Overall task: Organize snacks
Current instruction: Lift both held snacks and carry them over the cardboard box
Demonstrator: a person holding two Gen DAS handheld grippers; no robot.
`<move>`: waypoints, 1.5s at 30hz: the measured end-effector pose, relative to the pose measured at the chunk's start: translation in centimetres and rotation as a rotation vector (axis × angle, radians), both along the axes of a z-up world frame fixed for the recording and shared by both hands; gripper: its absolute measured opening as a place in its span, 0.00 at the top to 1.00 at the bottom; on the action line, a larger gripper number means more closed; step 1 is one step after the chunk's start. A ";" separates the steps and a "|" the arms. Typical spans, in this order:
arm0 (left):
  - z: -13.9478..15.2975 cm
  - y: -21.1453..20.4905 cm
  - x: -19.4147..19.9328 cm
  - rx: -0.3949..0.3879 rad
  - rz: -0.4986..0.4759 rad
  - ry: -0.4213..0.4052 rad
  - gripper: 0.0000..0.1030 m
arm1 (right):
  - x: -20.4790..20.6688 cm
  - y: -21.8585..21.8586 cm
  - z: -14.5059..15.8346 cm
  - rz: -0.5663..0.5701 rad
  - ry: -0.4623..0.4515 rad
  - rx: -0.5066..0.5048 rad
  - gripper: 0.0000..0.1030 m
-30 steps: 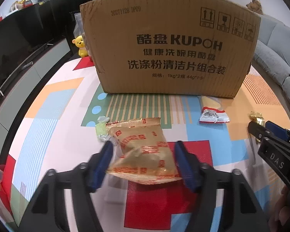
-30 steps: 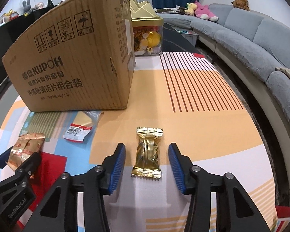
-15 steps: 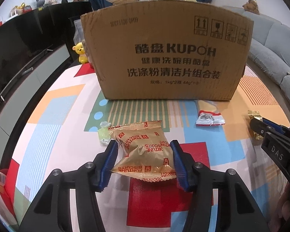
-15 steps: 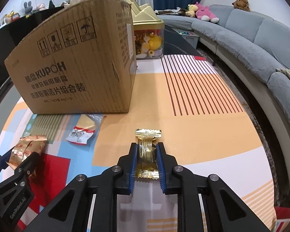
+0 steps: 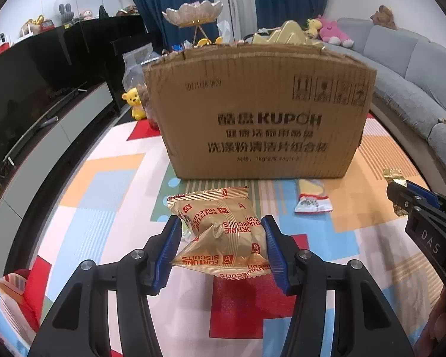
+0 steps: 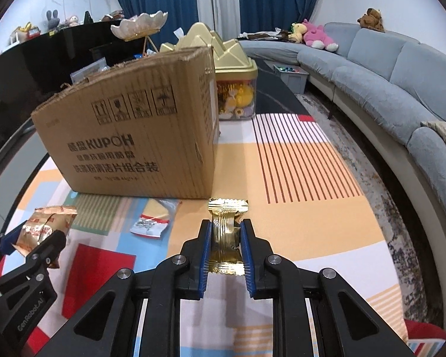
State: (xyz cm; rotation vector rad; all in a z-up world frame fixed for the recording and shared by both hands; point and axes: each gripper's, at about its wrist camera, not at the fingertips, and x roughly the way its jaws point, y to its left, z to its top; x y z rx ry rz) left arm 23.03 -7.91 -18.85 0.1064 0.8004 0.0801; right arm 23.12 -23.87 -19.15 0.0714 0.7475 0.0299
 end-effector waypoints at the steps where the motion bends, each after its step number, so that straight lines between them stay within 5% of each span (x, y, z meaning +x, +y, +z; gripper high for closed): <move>1: 0.3 0.0 -0.1 -0.001 -0.001 -0.005 0.47 | -0.2 0.0 0.3 0.000 -0.006 0.000 0.80; 45: 11.5 3.1 -1.9 -0.110 0.002 -0.163 0.47 | -4.1 3.3 11.9 0.057 -0.192 -0.016 0.80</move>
